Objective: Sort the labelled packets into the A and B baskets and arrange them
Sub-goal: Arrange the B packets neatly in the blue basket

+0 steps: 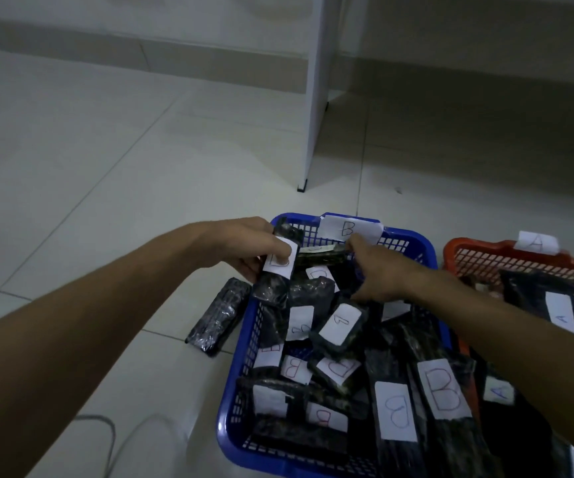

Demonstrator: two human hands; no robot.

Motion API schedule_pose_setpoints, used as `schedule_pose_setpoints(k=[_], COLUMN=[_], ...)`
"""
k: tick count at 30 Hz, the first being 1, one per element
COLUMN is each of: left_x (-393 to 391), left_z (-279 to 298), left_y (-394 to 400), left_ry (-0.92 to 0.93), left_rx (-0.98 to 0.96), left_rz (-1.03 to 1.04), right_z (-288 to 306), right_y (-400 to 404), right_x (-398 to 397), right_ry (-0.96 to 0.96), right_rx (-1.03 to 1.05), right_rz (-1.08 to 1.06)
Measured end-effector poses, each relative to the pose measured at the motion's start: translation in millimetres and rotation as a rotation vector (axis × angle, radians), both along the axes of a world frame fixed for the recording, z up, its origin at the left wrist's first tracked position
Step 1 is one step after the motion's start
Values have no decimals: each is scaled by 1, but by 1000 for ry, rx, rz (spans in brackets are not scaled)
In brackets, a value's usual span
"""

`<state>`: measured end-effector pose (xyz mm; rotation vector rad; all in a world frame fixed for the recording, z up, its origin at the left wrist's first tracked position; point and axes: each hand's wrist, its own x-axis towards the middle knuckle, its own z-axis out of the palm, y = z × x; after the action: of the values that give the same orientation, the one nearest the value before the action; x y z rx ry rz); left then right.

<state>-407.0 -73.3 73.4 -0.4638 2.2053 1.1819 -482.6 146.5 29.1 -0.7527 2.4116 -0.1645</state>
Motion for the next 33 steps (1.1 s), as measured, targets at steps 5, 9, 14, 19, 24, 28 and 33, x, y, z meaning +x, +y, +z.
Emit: schedule_pose_setpoints(k=[5,9,14,19,24,28,33], left_x=[0,-1,-1,-3,-2,0,-2], left_z=[-1,-4,-11,-12,-13,-16,-12], left_y=[-6,-9,-10,-7,-8,-9,-3], left_ry=[46,57,105,166,169,193,167], left_rx=[37,43,50,69,76,75,91], left_rz=[38,58,112,111,108,107,65], right_z=[-28,-35,-36,-10,-16,-21,-30], right_y=[-9,-4,-1,-11,-24,-20,-15], right_x=[0,-5,-3,-8,-7,-6,0], right_ry=[-14,-19,0,175,322,312,269], right_rx=[-174,-148,-76,-153,-70,-151,-170], right_rz=[-101,-150,-222,-112,217,148,118])
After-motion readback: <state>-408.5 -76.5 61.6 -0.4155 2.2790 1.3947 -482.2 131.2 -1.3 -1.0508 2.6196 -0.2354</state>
